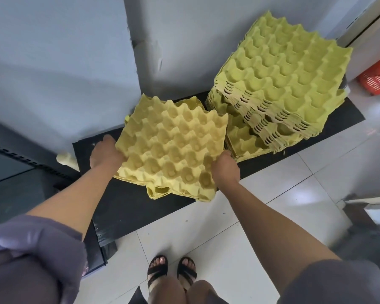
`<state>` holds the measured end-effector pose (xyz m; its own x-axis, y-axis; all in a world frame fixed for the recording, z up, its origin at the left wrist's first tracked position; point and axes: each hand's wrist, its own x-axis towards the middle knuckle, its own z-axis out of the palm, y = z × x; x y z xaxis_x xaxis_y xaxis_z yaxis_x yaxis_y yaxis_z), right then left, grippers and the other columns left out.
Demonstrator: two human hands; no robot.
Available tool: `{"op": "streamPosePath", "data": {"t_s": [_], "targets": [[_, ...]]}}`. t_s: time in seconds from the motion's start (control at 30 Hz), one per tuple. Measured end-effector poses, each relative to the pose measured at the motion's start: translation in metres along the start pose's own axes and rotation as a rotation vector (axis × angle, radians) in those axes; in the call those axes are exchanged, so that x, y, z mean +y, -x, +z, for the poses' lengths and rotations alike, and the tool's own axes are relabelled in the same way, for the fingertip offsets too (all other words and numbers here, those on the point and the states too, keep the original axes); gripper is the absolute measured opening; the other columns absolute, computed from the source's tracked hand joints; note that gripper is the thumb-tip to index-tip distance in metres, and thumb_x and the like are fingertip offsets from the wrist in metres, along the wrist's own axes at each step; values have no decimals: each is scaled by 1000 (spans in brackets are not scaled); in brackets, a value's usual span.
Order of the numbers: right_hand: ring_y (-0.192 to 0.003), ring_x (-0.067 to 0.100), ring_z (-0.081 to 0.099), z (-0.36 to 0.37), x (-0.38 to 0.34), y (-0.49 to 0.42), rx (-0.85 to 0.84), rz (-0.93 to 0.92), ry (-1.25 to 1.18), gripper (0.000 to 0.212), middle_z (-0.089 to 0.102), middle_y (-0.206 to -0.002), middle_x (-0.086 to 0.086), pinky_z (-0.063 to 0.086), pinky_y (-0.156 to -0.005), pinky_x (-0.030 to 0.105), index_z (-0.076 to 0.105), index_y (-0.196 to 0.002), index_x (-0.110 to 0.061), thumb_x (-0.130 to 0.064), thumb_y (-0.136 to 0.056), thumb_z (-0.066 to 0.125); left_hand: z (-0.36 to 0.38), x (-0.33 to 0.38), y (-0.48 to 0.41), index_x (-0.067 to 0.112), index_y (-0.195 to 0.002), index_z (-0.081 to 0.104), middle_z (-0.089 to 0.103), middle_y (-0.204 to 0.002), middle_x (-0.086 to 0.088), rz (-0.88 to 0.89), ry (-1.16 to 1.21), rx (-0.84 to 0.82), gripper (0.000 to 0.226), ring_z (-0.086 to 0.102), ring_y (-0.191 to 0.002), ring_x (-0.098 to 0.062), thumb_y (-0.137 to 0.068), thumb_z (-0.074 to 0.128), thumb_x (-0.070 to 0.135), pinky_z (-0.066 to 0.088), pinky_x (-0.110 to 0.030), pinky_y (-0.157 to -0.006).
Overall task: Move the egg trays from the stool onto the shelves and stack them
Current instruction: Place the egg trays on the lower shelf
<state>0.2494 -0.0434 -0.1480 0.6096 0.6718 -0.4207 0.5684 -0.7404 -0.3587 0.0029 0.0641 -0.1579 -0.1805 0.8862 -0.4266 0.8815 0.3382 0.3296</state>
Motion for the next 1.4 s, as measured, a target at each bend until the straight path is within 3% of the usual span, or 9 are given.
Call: {"op": "streamPosePath", "data": {"t_s": [0.13,0.33,0.43,0.5,0.7,0.9,1.13,1.27,1.4], "targets": [[-93,31,55,-12,1,-3,-12,24,-192,31,59,-115,20,38,-72,32,42,-123,0,-9,-94,45,-5,5,4,8,-110,59,62,-109,-15,4,46,-3,36,58,-101,-34,-77,71,13,41,-37,-69],[-104,32,55,-31,-1,16,-43,31,-225,26,59,-116,18,38,-75,30,51,-117,0,-7,-94,45,-33,13,27,7,-90,60,62,-101,-16,41,89,-9,19,56,-83,-31,-74,70,10,43,-36,-64],[-105,33,55,-49,-12,34,-40,17,-222,26,59,-116,18,38,-76,30,49,-119,0,-8,-94,44,-58,17,42,7,-121,54,45,-126,-19,21,27,-3,41,50,-110,-39,-82,62,14,46,-45,-88],[-107,34,55,-64,-22,49,-38,5,-221,27,59,-117,18,38,-76,31,49,-121,-1,-9,-95,44,-79,18,52,7,-129,46,39,-130,-18,9,20,7,48,45,-117,-39,-84,60,16,43,-48,-95],[-104,30,56,-113,-56,94,-2,-56,-253,28,60,-117,14,38,-74,30,50,-122,-3,-6,-95,41,-146,18,87,4,-125,42,42,-126,-18,-10,97,78,46,46,-115,-38,-80,55,5,46,-52,-91],[-87,27,52,-173,-81,121,97,-137,-298,29,62,-112,16,39,-71,31,54,-118,-4,-5,-94,38,-201,30,125,5,-125,41,46,-123,-15,61,277,125,43,51,-108,-36,-84,51,4,43,-38,-73],[-100,33,60,-218,-93,152,174,-290,-380,31,64,-109,12,45,-78,35,54,-124,-12,-15,-93,47,-242,29,176,2,-120,45,51,-118,-18,194,406,303,32,56,-91,-35,-88,49,7,46,-38,-68],[-65,14,56,-239,-82,189,160,-401,-458,33,61,-89,4,42,-60,29,54,-123,-13,-6,-92,44,-259,11,236,1,-119,46,51,-116,-18,219,442,413,32,50,-81,-29,-88,48,6,41,-35,-65],[-61,15,55,-250,-68,232,134,-497,-474,36,62,-92,5,42,-52,25,53,-124,-12,-5,-90,46,-265,-20,299,0,-108,51,50,-115,-17,186,460,506,24,48,-79,-28,-85,51,6,36,-33,-63]]}}
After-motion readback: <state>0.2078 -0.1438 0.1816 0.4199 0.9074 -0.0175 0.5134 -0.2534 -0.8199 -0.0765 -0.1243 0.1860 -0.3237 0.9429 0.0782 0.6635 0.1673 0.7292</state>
